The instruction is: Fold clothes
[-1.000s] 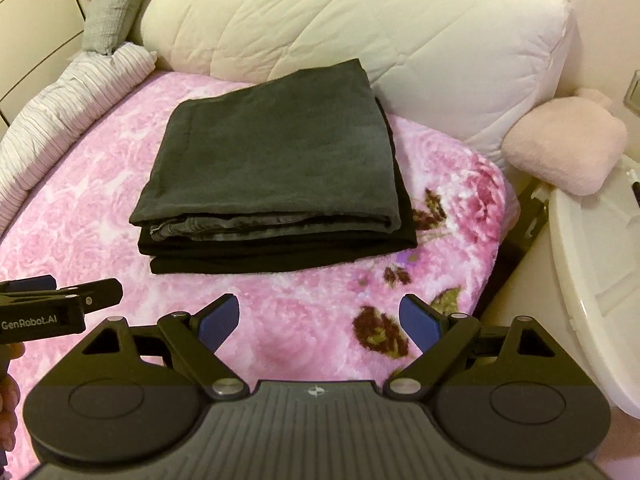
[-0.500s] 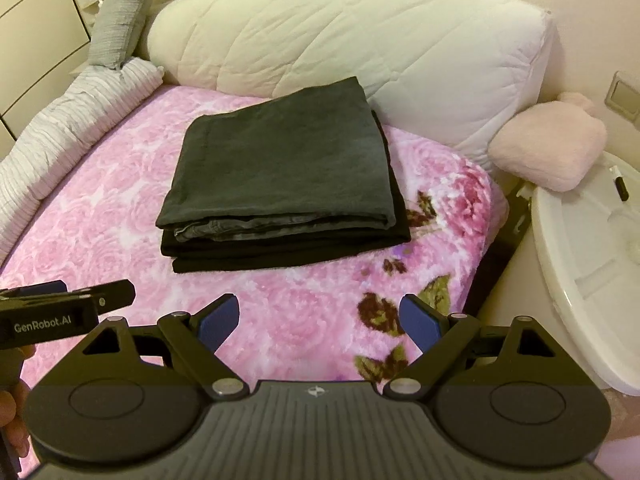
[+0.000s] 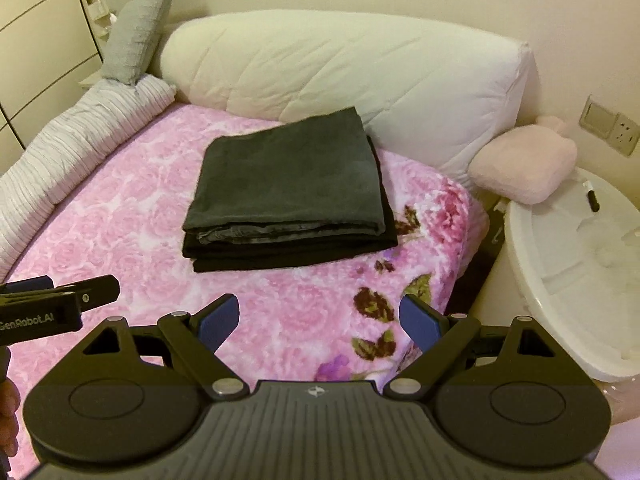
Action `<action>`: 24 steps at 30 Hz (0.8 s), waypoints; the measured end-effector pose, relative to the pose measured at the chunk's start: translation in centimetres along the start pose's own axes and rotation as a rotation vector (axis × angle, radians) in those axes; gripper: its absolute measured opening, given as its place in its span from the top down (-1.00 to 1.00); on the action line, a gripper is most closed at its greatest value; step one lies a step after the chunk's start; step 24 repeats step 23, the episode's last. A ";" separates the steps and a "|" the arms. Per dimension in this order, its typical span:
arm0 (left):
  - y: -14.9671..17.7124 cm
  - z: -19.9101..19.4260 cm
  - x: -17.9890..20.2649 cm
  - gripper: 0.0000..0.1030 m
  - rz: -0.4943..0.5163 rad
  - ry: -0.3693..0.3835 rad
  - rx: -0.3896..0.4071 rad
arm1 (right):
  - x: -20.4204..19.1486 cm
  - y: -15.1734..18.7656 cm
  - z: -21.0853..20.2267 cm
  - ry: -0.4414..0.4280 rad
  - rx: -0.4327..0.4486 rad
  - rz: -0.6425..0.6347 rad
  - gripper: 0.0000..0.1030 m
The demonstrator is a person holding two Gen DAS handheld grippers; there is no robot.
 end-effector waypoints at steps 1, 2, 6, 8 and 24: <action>0.2 -0.6 0.0 -0.98 0.001 0.002 0.005 | -0.2 0.1 -0.6 0.000 0.006 0.001 -0.73; 0.4 -1.0 0.0 -0.98 -0.001 0.007 0.008 | -0.4 0.3 -1.2 0.000 0.011 0.001 -0.73; 1.0 -3.0 -0.1 -0.98 -0.008 0.021 0.027 | -1.1 1.0 -3.7 0.006 0.036 -0.002 -0.73; 1.2 -3.8 0.0 -0.98 -0.003 0.029 0.036 | -1.4 1.3 -4.9 0.009 0.050 -0.004 -0.73; 0.8 -9.0 -0.5 -0.99 0.020 0.059 0.145 | -2.4 2.7 -10.5 0.046 0.131 0.006 -0.73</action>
Point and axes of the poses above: each gripper's, at about its wrist camera, not at the fingertips, and z roughly the way its jaws point, x to its right, y to its underside, the point moved 10 cm from there along z, roughly the way its jaws point, and after that the axes turned 2 degrees about -z, right-handed, at the moved point
